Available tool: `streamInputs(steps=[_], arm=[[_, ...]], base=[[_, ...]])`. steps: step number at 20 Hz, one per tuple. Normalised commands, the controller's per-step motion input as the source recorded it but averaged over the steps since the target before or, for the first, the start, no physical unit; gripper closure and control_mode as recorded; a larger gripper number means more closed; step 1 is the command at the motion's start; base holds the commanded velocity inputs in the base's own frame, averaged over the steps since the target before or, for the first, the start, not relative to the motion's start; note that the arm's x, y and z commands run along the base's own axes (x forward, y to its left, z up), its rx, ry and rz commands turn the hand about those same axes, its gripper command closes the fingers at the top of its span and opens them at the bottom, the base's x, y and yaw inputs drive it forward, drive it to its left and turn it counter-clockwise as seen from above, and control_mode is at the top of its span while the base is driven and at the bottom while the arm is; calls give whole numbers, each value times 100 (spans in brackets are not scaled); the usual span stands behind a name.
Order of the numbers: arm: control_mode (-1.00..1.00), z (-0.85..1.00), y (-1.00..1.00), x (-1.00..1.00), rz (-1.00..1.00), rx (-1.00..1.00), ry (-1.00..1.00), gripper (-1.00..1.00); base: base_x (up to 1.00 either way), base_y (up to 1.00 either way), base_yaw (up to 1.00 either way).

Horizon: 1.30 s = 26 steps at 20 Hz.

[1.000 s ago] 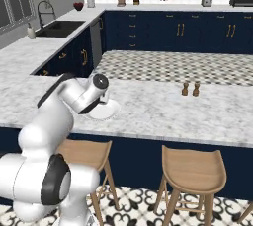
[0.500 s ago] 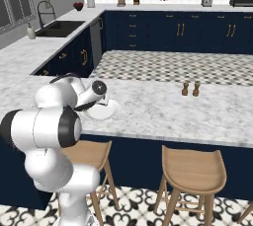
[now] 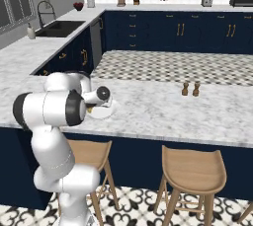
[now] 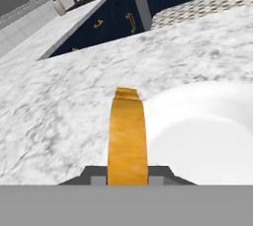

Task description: Start the toaster. Once the lever pops up, take the bread to the plate on the dining counter.

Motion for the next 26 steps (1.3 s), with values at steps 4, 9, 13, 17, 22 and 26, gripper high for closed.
streamInputs(steps=[4,9,13,17,22,26], arm=[[-100,-30,0,41,0,0,0,100],[-100,-16,0,14,0,0,-3,-100],[-100,-1,0,0,0,0,-1,-100],[-100,5,-8,0,0,0,0,-100],[-100,27,-22,-10,0,0,2,-100],[-100,45,-19,-30,-1,0,13,-100]], base=[[0,0,0],[0,0,0],[0,0,0],[0,0,0],[0,0,0],[0,0,0]])
